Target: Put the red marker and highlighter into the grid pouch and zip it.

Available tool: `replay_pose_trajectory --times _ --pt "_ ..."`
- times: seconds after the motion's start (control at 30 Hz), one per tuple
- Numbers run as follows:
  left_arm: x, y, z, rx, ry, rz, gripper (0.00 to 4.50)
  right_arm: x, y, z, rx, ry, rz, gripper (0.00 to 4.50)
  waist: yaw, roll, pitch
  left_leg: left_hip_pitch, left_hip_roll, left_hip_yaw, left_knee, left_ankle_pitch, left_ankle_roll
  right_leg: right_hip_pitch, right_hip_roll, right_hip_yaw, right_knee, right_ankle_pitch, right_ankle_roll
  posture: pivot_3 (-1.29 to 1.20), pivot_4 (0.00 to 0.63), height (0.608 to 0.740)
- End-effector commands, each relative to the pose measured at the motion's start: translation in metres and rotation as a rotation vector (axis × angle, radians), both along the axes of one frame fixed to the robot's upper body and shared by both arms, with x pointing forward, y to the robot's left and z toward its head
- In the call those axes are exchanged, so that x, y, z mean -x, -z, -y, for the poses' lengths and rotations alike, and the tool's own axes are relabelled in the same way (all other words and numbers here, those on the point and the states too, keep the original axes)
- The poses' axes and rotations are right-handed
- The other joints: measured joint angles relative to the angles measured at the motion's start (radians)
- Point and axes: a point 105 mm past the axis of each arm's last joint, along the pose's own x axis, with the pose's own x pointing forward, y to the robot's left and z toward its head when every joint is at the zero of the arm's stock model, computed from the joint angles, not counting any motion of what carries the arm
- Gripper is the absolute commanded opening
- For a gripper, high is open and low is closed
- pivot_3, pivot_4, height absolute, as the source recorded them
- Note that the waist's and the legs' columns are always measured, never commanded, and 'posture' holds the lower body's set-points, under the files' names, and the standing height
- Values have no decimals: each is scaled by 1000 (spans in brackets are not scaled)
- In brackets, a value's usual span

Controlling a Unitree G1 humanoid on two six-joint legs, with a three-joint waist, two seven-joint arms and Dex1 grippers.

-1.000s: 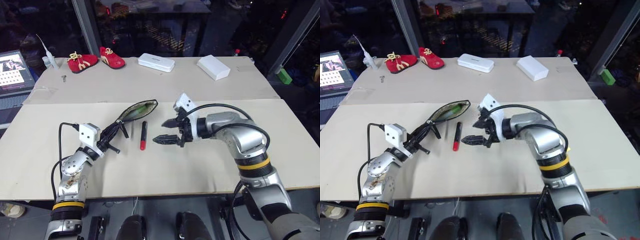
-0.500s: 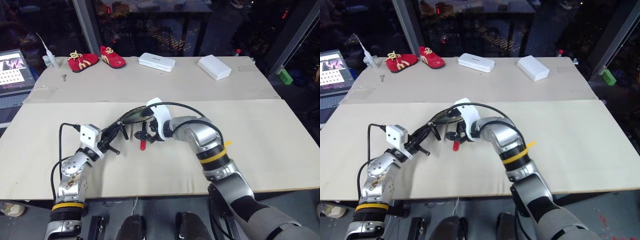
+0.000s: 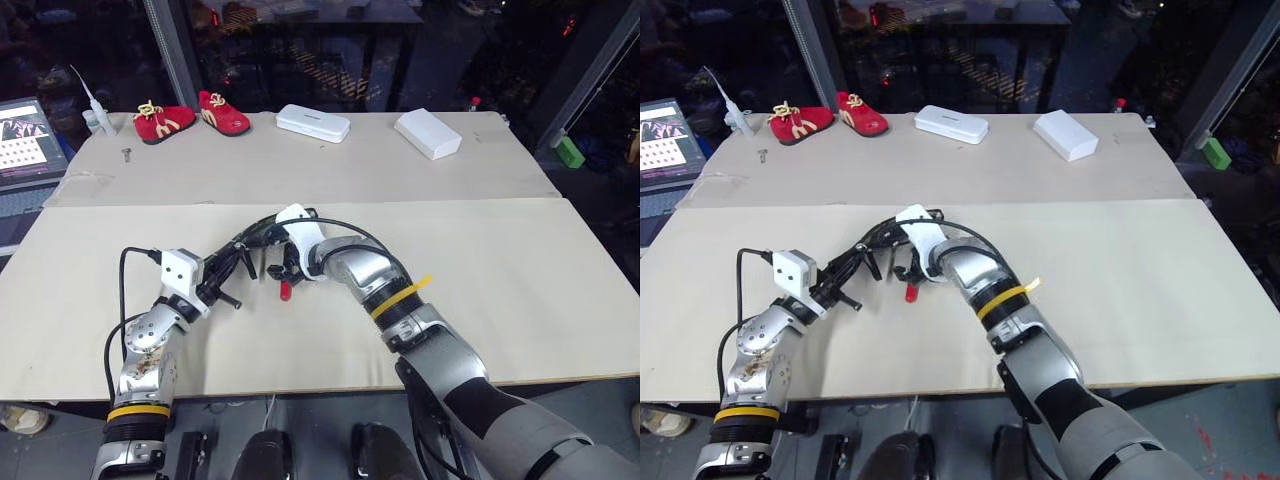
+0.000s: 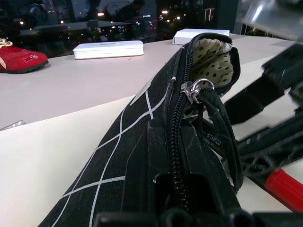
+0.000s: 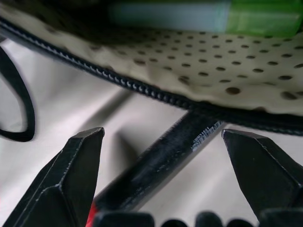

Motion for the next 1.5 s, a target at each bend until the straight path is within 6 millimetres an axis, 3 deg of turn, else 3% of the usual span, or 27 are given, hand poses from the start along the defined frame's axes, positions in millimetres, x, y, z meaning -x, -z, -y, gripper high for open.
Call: replay_pose_trajectory --times 0.03,0.3,0.5,0.67,0.77,0.9,1.1,1.27,1.5 --pt "0 -17 0 2 -11 78 0 -7 -2 2 15 -6 56 3178 -4 0 0 0 0 0 0 0 0 0 0 0 0 0 0 0 150 740" --pt "3 -25 -3 16 -31 111 0 -13 -1 23 6 10 51 542 -12 0 0 0 0 0 0 0 0 0 0 0 0 0 0 0 150 740" --pt "3 -27 -1 18 -31 117 0 -25 -11 53 1 74 88 498 -8 0 0 0 0 -1 0 0 0 0 -1 0 0 0 0 0 150 740" --pt "4 -24 2 14 -12 100 0 -29 -33 87 45 48 261 497 -10 0 0 -2 0 -1 0 0 0 -1 -1 0 -1 0 0 0 150 740" --pt "4 -22 8 10 18 82 0 -11 -57 130 182 -137 543 497 1 0 0 -5 -1 -1 0 0 0 -4 -1 0 0 0 0 0 150 740" --pt "3 -19 12 0 45 68 0 13 -68 149 299 -296 685 497 8 0 1 -6 -2 1 0 -1 1 -5 -2 2 -1 -1 3 0 150 740" --pt "4 -9 27 -26 120 38 0 27 -95 137 368 -412 857 497 -12 -1 1 2 0 4 0 0 0 -5 3 6 0 -1 2 0 150 740" --pt "5 -3 43 -51 192 23 0 32 -89 122 440 -486 914 497 -4 -1 1 2 1 4 0 0 -1 -4 3 6 -1 -1 1 0 150 740" --pt "4 -1 53 -52 235 18 0 32 -85 118 530 -548 961 497 15 -1 1 -1 -1 6 0 0 0 -5 0 6 -2 -1 1 0 150 740"
